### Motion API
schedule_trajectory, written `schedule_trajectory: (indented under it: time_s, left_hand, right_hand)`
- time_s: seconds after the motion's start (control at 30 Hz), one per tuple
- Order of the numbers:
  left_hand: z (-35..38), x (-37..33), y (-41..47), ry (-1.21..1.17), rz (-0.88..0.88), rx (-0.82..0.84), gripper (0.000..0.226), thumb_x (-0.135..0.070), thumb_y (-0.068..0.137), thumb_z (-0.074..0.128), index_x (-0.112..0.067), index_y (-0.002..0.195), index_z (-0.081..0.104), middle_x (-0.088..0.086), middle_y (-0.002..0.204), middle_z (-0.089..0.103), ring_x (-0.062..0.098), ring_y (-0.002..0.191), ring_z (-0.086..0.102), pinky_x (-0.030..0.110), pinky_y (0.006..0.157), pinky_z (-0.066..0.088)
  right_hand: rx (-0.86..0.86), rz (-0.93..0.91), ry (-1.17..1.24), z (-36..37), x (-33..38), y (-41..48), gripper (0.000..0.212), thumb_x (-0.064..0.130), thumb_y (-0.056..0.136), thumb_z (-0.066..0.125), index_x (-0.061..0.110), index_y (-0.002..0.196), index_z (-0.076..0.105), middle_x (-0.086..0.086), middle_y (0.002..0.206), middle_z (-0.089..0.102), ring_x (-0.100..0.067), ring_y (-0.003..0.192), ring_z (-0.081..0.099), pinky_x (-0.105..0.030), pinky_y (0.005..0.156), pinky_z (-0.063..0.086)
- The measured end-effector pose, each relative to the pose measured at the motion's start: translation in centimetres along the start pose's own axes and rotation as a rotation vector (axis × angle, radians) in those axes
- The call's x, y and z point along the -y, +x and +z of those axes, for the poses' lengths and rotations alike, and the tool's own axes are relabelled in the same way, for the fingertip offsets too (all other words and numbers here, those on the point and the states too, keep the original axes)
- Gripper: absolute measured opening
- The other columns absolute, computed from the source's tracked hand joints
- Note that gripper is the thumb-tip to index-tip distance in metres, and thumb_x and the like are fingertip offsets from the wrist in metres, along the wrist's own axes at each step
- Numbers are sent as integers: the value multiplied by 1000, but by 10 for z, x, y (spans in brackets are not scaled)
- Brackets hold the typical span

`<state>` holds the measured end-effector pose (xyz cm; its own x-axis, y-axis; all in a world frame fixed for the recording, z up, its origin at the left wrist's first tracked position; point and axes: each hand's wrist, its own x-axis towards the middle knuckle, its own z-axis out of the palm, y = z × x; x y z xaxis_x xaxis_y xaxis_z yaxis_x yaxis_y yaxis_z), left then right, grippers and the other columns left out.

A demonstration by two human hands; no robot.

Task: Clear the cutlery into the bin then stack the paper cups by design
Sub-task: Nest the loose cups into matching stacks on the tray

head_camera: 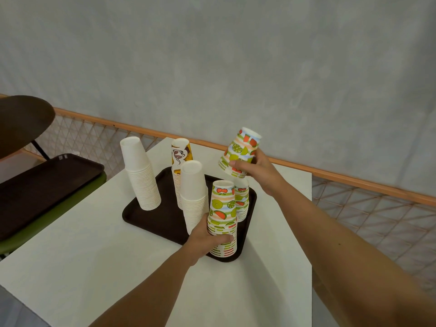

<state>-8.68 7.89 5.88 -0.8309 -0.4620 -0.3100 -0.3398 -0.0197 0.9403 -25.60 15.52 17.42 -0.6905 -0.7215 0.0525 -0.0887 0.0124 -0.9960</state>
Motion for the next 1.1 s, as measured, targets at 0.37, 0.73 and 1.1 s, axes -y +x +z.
schedule_trajectory:
  time_s: [0.37,0.73,1.1]
  left_hand:
    - [-3,-4,3,-26,8,-20,68,-14,72,79,-33,124,39,-7,121,55,11,112,51,30,95,41]
    - [-6,-10,1,-16,-8,-60,73,-13,73,78,-29,131,38,-10,117,53,9,110,48,34,100,40]
    - [1,-14,4,-38,26,-33,67,-12,73,77,-32,124,39,-9,117,54,10,111,50,31,97,40]
  right_hand:
    - [-222,41,-165,-9,-47,18,66,14,72,79,16,127,43,-4,123,58,-19,107,58,-36,94,49]
    - [-164,162,-334,-6,-73,22,73,25,77,75,20,136,33,-13,129,49,-28,115,51,-35,92,44]
    - [-139,19,-261,-12,-35,9,37,25,88,63,20,122,50,-4,108,57,-18,103,53,-27,82,44]
